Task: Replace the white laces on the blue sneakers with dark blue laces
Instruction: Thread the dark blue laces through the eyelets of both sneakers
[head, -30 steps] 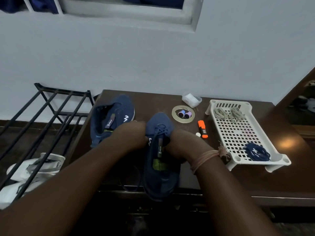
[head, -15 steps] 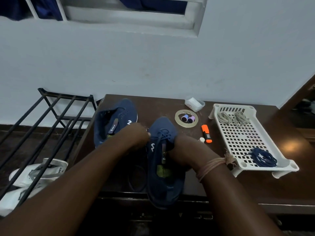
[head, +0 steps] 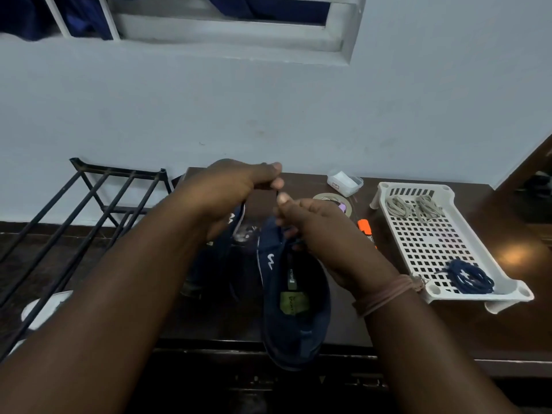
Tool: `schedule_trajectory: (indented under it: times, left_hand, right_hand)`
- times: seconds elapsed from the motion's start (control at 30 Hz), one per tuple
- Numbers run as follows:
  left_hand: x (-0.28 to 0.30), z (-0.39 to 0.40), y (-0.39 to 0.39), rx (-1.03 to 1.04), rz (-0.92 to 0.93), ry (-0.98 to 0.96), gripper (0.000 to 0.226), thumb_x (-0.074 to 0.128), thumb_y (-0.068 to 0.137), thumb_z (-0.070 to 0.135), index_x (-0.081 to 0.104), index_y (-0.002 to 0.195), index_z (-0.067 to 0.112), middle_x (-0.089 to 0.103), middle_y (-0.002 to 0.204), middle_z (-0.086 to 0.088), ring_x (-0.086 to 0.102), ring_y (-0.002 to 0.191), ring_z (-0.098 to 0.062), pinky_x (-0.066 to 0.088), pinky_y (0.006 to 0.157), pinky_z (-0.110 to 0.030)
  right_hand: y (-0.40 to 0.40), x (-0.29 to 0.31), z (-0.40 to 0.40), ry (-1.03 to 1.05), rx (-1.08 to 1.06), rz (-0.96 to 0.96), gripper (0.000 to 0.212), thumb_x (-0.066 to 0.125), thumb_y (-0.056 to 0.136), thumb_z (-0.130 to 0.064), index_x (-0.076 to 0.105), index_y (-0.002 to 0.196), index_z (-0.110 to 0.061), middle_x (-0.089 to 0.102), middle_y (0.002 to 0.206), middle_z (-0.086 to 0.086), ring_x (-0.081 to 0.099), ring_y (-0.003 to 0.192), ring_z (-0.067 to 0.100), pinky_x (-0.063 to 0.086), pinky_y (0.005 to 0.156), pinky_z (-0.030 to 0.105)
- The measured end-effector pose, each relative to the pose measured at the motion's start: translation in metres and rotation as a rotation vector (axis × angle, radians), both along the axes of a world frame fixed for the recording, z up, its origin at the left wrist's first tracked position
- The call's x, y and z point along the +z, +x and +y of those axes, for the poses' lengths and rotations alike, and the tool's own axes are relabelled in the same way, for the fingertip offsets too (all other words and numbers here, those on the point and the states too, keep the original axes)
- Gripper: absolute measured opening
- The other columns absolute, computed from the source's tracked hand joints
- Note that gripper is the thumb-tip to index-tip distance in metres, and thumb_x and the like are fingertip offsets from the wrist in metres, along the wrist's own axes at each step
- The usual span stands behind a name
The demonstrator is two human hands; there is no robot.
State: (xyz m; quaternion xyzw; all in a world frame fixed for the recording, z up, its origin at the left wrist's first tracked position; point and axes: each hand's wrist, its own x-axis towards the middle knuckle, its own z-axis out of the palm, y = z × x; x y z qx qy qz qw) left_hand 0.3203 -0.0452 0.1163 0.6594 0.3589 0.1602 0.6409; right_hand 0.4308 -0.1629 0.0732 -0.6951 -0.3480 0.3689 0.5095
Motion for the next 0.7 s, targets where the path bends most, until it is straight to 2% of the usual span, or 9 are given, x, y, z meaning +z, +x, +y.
schedule_trajectory:
  times: [0.07,0.17,0.23,0.3,0.37,0.43,0.5,0.6,0.7]
  left_hand:
    - [-0.001,-0.005,0.002,-0.079,-0.115,-0.18,0.027,0.063,0.096,0.032,0.076,0.09,0.009,0.069,0.082,-0.008,0.063,0.088,-0.023,0.056,0.087,-0.034]
    - [-0.005,-0.012,0.007,-0.09,-0.163,-0.294,0.029,0.058,0.098,0.028,0.074,0.099,0.003,0.053,0.067,-0.013,0.049,0.069,-0.03,0.05,0.068,-0.036]
    - [-0.012,-0.004,0.008,0.021,-0.243,-0.406,0.025,0.062,0.097,0.024,0.075,0.096,0.003,0.067,0.083,-0.012,0.059,0.074,-0.022,0.055,0.065,-0.034]
    - [-0.022,0.007,0.007,0.133,-0.3,-0.55,0.023,0.066,0.095,0.026,0.078,0.096,0.006,0.071,0.105,-0.011,0.066,0.092,-0.023,0.057,0.062,-0.034]
    - [-0.029,0.008,0.009,0.143,-0.286,-0.601,0.022,0.068,0.093,0.03,0.081,0.096,0.012,0.071,0.11,-0.008,0.068,0.089,-0.023,0.053,0.062,-0.034]
    - [-0.032,0.004,0.012,0.118,-0.275,-0.615,0.021,0.07,0.09,0.033,0.082,0.094,0.016,0.073,0.11,-0.008,0.064,0.078,-0.02,0.051,0.068,-0.036]
    - [-0.031,0.0,0.015,0.105,-0.256,-0.6,0.022,0.074,0.083,0.036,0.082,0.095,0.019,0.074,0.116,-0.008,0.057,0.09,-0.021,0.049,0.08,-0.037]
    - [-0.033,0.007,0.014,0.24,-0.276,-0.629,0.019,0.073,0.084,0.038,0.082,0.087,0.021,0.075,0.114,-0.003,0.061,0.118,-0.021,0.048,0.102,-0.037]
    - [-0.038,0.02,0.005,0.407,-0.243,-0.624,0.022,0.064,0.095,0.038,0.078,0.085,0.024,0.072,0.111,0.001,0.059,0.118,-0.02,0.039,0.113,-0.039]
  right_hand:
    - [-0.006,0.002,0.002,0.058,0.036,0.157,0.044,0.056,0.092,-0.057,0.073,0.092,-0.016,0.071,0.091,0.001,0.055,0.081,0.016,0.046,0.073,0.034]
    - [-0.01,0.005,0.002,0.119,0.11,0.277,0.033,0.047,0.102,-0.039,0.064,0.084,-0.017,0.066,0.091,0.0,0.051,0.082,0.019,0.038,0.069,0.031]
    - [-0.006,0.009,-0.002,0.143,0.159,0.367,0.029,0.044,0.103,-0.03,0.056,0.08,-0.019,0.067,0.088,0.0,0.055,0.082,0.018,0.036,0.068,0.03]
    - [0.001,0.012,-0.004,0.159,0.194,0.471,0.026,0.042,0.103,-0.031,0.05,0.081,-0.021,0.071,0.096,0.005,0.06,0.093,0.022,0.038,0.071,0.031]
    - [0.002,0.013,-0.003,0.161,0.18,0.528,0.024,0.044,0.102,-0.037,0.054,0.087,-0.021,0.07,0.101,0.01,0.062,0.092,0.023,0.04,0.071,0.03]
    - [-0.004,0.009,-0.001,0.131,0.179,0.505,0.024,0.05,0.099,-0.041,0.06,0.098,-0.019,0.063,0.088,0.003,0.054,0.073,0.015,0.036,0.062,0.026]
    - [-0.011,0.004,0.001,0.077,0.23,0.43,0.027,0.052,0.097,-0.042,0.064,0.099,-0.018,0.052,0.077,-0.003,0.041,0.062,0.009,0.031,0.057,0.026]
    - [-0.011,0.0,0.001,0.019,0.202,0.354,0.03,0.046,0.103,-0.031,0.06,0.081,-0.017,0.051,0.075,-0.001,0.038,0.06,0.011,0.03,0.055,0.027]
    - [0.008,0.005,-0.003,-0.064,0.039,0.302,0.031,0.047,0.101,-0.029,0.057,0.073,-0.023,0.06,0.079,0.0,0.046,0.064,0.013,0.033,0.061,0.029]
